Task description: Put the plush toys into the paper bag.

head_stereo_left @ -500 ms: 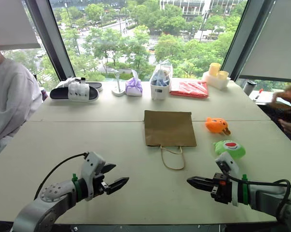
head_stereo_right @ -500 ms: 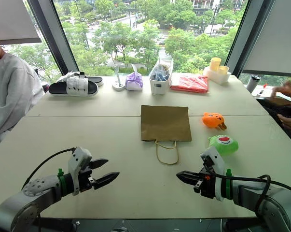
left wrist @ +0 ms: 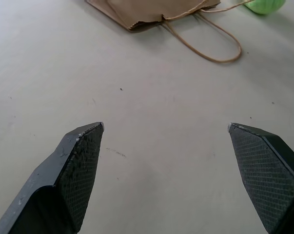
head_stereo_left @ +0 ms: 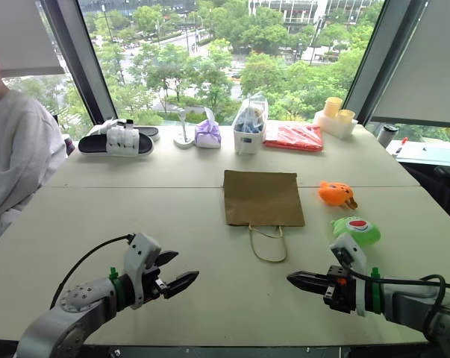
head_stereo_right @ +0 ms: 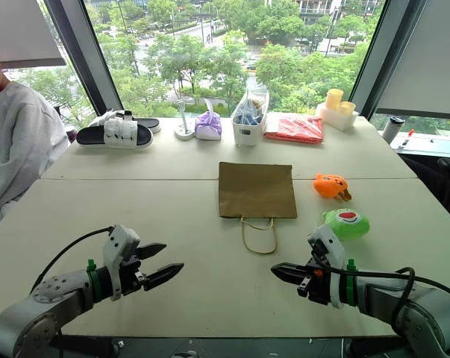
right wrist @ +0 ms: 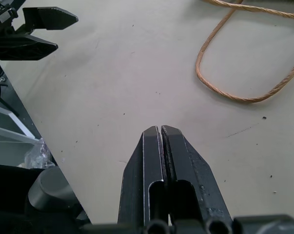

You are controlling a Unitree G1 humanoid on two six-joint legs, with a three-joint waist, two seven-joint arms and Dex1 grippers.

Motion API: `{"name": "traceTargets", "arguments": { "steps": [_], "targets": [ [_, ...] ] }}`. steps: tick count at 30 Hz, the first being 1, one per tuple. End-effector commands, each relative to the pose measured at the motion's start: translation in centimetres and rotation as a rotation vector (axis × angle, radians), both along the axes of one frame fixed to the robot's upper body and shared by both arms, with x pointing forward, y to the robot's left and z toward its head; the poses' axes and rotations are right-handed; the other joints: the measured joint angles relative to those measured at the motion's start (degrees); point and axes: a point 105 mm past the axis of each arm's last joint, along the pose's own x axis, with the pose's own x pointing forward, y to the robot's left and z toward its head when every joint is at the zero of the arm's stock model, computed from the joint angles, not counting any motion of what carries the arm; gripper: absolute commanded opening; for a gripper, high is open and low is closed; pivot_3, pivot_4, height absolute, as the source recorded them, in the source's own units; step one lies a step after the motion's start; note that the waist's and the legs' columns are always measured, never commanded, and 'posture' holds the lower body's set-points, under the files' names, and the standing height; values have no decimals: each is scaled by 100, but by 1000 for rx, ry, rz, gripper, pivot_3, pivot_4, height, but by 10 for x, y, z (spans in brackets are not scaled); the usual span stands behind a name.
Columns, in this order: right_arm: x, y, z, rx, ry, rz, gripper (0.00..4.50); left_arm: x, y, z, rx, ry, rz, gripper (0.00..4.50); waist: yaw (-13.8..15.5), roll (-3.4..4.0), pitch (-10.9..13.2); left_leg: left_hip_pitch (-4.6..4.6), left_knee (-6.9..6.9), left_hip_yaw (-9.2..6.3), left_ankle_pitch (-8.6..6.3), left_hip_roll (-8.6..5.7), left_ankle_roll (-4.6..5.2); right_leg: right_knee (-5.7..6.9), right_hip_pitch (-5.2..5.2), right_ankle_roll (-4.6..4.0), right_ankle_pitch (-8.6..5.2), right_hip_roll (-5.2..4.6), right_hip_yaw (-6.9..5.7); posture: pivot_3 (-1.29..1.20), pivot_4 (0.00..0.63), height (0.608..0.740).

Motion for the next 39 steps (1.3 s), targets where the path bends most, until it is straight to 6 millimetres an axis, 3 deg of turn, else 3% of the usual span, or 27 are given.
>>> {"name": "traceTargets", "arguments": {
  "steps": [1,3,5,7,9,13,17,23,26,29,35,36,39],
  "targets": [
    [5,-1,8,7,-36,-9,0,4,3,15,-2,-55,-27,4191,0,0,0,0,0,0,0,0,0,0,0,0,0,0,0,0,150,740],
    [6,-2,11,5,-42,-13,0,5,6,19,30,-73,-53,4191,-1,0,0,0,0,0,0,-2,0,0,0,0,0,1,-1,0,150,740],
    [10,-10,21,11,-70,-43,0,14,14,36,133,-156,-134,4191,-1,-1,4,1,0,1,0,-2,0,1,0,0,0,1,-2,0,150,740],
    [11,-15,25,7,-80,-59,0,24,5,52,204,-252,-249,4191,31,1,12,-4,1,8,0,-3,0,0,0,-5,1,7,-13,0,150,740],
    [12,-14,24,5,-77,-61,0,34,-12,56,253,-327,-356,4191,35,8,9,0,8,3,1,-5,-1,-10,2,-6,2,5,-23,0,150,740],
    [15,-9,24,14,-92,-70,0,61,-52,48,300,-446,-525,4191,6,11,7,-2,4,16,0,-11,1,-30,24,-4,4,-5,-15,0,150,740],
    [17,-3,24,27,-116,-95,0,76,-86,27,332,-490,-687,4191,-17,-4,15,-8,2,19,0,-12,3,-24,8,21,18,1,-17,0,150,740],
    [10,1,21,55,-136,-163,0,110,-134,23,300,-550,-704,4191,13,-8,17,-12,-2,5,1,-12,4,-11,0,24,20,1,-31,0,150,740],
    [5,4,18,62,-135,-182,0,118,-147,20,317,-567,-710,4191,0,-11,19,-14,11,4,0,-18,6,-15,9,39,26,-1,-31,0,150,740],
    [4,4,17,63,-142,-200,0,118,-153,21,270,-554,-733,3349,-35,-11,19,-8,12,9,-1,-18,8,-12,10,43,28,-1,-28,0,150,740],
    [4,6,17,71,-147,-212,0,118,-161,28,217,-562,-744,384,-13,-12,20,-3,15,5,0,-16,8,8,9,44,28,3,-33,0,150,740],
    [5,7,17,74,-151,-212,0,119,-162,32,191,-561,-735,53,-11,-12,20,-3,20,4,0,-17,8,10,9,44,28,3,-32,0,150,740],
    [13,13,19,76,-184,-218,0,126,-165,55,31,-514,-647,53,-12,-12,20,-3,27,3,-1,-17,8,12,13,45,28,3,-32,0,150,740]
  ]
}}
